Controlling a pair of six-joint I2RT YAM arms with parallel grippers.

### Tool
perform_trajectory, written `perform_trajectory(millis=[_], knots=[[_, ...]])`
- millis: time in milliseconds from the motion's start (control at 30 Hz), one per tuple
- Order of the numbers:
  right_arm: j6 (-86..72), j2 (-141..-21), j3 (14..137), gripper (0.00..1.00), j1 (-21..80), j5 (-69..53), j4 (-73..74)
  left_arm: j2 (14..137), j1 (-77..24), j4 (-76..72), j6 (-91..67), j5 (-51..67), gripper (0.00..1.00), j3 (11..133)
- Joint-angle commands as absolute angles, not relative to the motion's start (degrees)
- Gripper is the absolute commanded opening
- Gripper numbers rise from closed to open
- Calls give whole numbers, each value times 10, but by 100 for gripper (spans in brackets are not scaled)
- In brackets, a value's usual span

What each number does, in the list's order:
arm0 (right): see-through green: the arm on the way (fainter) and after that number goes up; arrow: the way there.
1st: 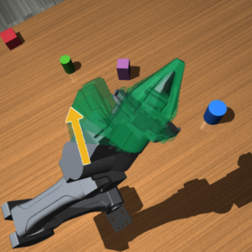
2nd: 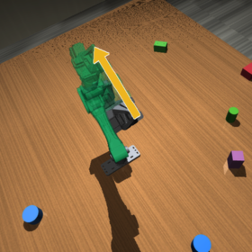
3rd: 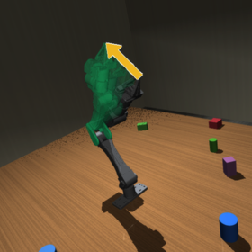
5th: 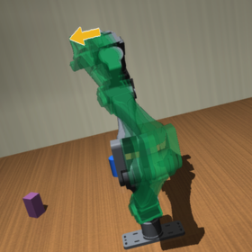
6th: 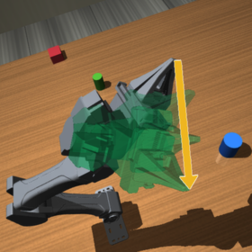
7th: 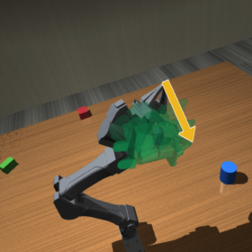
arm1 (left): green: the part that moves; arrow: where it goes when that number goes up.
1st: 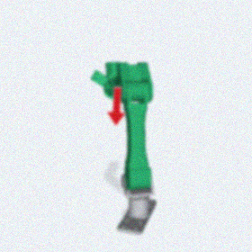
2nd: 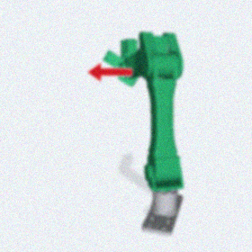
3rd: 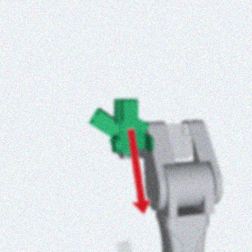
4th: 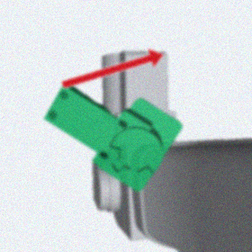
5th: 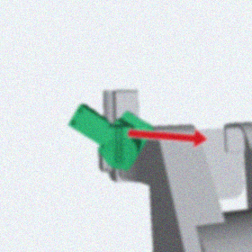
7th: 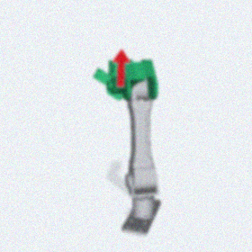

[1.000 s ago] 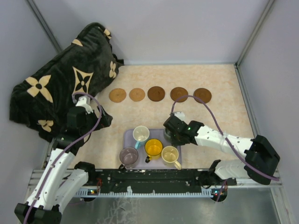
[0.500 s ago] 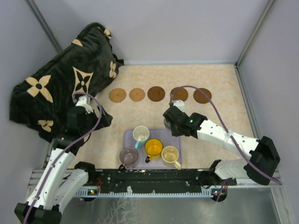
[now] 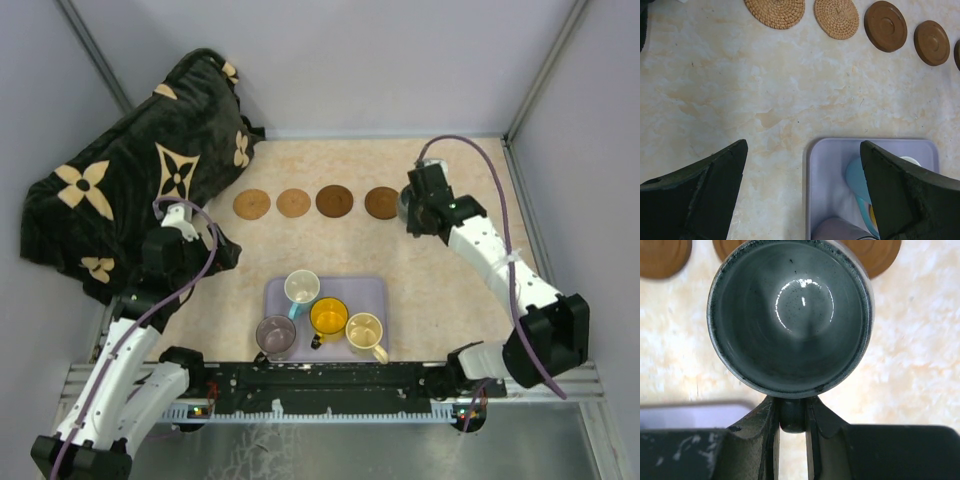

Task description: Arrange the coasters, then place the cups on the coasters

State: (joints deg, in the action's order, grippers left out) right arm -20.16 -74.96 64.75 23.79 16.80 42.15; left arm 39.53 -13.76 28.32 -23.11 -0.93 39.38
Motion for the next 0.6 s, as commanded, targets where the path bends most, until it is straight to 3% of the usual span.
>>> perform_trajectory(millis=[0, 167, 567], knots=[[-125, -793, 725, 0, 167, 121, 316, 408, -137, 253, -230, -2, 100, 398], [-112, -847, 720, 0, 98, 58, 245, 427, -137, 244, -225, -4, 100, 403], [-69, -923, 738, 0, 46, 61, 174, 460, -137, 209, -233, 14, 100, 398]])
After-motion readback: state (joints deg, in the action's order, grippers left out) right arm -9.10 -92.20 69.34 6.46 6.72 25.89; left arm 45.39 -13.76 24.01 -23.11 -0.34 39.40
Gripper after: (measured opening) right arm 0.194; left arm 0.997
